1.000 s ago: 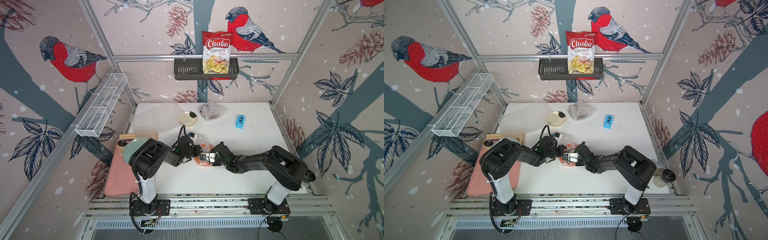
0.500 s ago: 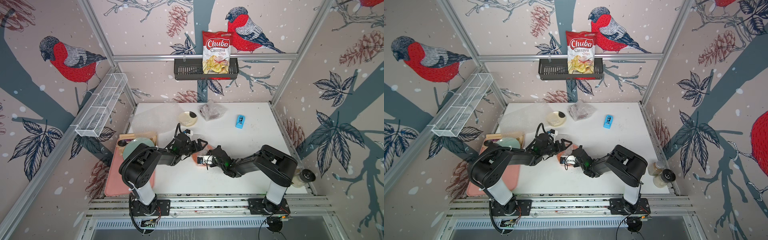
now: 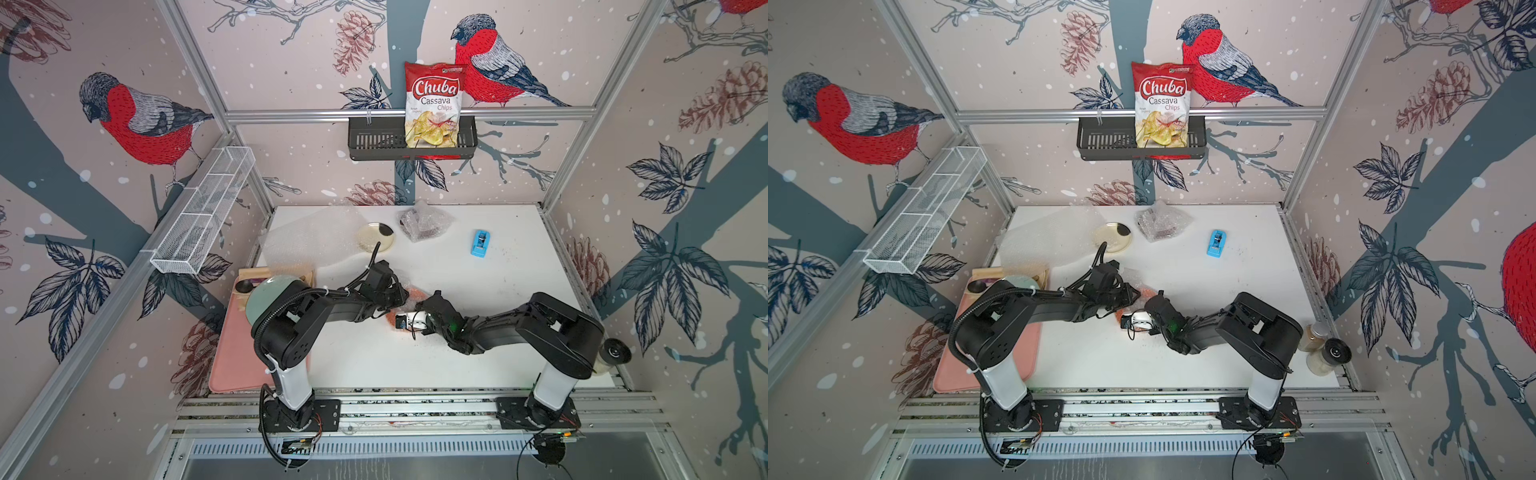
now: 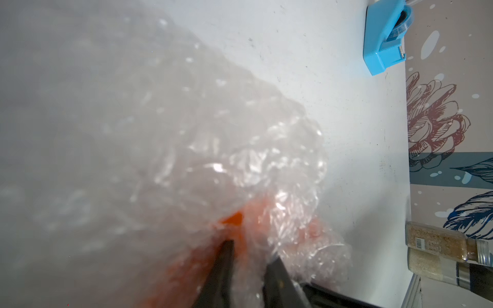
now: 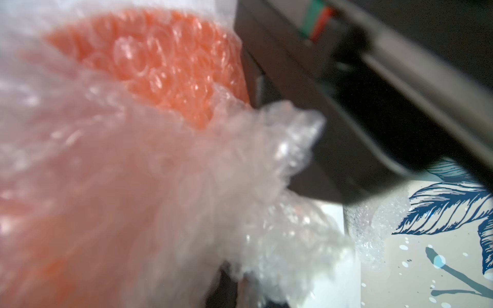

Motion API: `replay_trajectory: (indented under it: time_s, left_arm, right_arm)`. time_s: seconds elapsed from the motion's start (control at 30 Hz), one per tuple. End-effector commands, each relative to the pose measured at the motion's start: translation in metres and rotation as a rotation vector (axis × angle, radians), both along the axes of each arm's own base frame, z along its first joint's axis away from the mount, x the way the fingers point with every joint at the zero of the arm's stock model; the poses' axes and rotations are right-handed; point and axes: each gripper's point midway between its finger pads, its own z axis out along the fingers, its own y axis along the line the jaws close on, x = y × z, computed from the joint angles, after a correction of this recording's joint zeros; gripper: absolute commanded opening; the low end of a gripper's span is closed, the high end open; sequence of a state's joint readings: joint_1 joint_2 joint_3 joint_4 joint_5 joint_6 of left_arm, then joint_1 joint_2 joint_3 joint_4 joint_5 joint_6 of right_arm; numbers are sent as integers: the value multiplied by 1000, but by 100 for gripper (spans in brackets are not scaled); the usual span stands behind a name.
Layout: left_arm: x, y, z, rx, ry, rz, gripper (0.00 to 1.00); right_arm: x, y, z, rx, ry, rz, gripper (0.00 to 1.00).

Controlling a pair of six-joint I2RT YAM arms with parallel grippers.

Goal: Wrap dinner plates in bubble wrap
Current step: Wrap the plate in the bubble wrap.

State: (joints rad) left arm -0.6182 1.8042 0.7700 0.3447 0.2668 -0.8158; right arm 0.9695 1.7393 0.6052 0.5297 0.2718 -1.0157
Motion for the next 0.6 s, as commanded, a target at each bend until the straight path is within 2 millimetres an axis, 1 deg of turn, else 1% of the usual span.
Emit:
replay_trajectory:
  time_s: [0.0,0.03,0.1,0.13,0.17,0.2,0.23,0.3,0.33,0.37,0.4,0.43,0.47,0.5,0.57]
  left_arm:
    - [-38,19,-41,98,175,-23,0]
    - [-38,20,-43,96,176,-16,0]
    - [-39,22,-47,92,183,4,0]
    - [-39,23,-48,88,184,14,0]
    - [-39,22,-48,79,185,21,0]
    - [-38,22,-48,71,187,32,0]
    - [-38,22,-49,66,190,37,0]
    - [-38,22,-48,58,190,53,0]
    - [-37,23,-48,58,189,61,0]
    - [-37,25,-48,57,191,72,0]
    - [-37,25,-46,52,186,79,0]
    - [-37,25,-45,44,185,83,0]
    - [-36,24,-43,37,184,88,0]
    - [-34,24,-42,33,183,97,0]
    - [-31,24,-40,25,178,121,0]
  right_arm:
    - [-18,-22,-22,-102,123,-3,31]
    - [-15,-21,-15,-69,117,-13,37]
    - [-6,-17,12,39,94,-41,53]
    - [-3,-17,28,102,86,-60,58]
    - [1,-19,45,181,85,-92,69]
    - [7,-22,66,282,82,-139,100]
    - [12,-28,83,363,86,-185,100]
    - [26,-45,117,589,126,-324,99]
    - [31,-53,129,693,168,-381,100]
    - [36,-60,139,824,258,-439,100]
    - [44,-68,143,936,332,-523,99]
    - [50,-73,146,1060,457,-611,100]
    - [54,-70,145,1104,582,-648,100]
    - [55,-63,141,1119,678,-673,100]
    - [55,-42,131,1087,837,-700,100]
